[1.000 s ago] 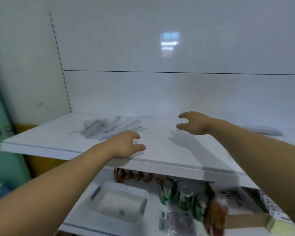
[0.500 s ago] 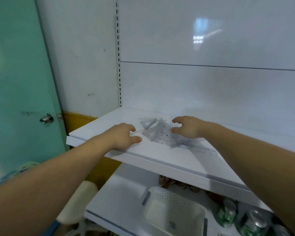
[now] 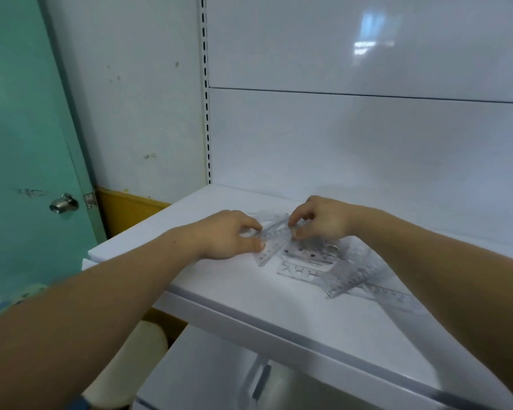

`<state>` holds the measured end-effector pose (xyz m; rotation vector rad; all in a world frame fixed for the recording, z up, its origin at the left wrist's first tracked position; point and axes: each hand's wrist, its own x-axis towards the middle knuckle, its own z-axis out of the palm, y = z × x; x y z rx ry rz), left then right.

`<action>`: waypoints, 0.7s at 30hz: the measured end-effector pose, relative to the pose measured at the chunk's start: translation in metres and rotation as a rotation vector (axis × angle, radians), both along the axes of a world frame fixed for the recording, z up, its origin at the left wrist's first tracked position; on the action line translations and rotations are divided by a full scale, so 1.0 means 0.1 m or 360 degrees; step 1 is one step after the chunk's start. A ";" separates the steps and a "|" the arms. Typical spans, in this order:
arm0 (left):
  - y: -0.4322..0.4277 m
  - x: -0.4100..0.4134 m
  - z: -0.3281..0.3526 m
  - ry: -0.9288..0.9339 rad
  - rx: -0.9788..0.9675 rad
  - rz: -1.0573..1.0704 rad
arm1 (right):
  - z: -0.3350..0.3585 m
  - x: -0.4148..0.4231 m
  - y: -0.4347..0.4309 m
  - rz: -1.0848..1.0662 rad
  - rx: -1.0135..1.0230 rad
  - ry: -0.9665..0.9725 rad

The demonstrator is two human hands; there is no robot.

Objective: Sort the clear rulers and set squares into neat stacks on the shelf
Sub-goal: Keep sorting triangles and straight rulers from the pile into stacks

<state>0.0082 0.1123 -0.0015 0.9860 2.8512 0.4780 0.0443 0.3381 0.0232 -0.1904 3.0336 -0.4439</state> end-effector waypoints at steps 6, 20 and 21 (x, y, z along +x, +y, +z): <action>-0.08 -0.15 -0.01 0.0042 0.0143 -0.0050 | -0.02 0.00 0.04 -0.0107 -0.0020 0.0145; -0.25 -0.20 -0.04 0.0212 -0.0121 -0.0042 | -0.06 0.19 -0.05 -0.0694 -0.0055 0.0338; -0.25 -0.21 -0.03 0.0205 -0.0126 -0.0036 | -0.07 0.19 -0.06 -0.0722 -0.0035 0.0316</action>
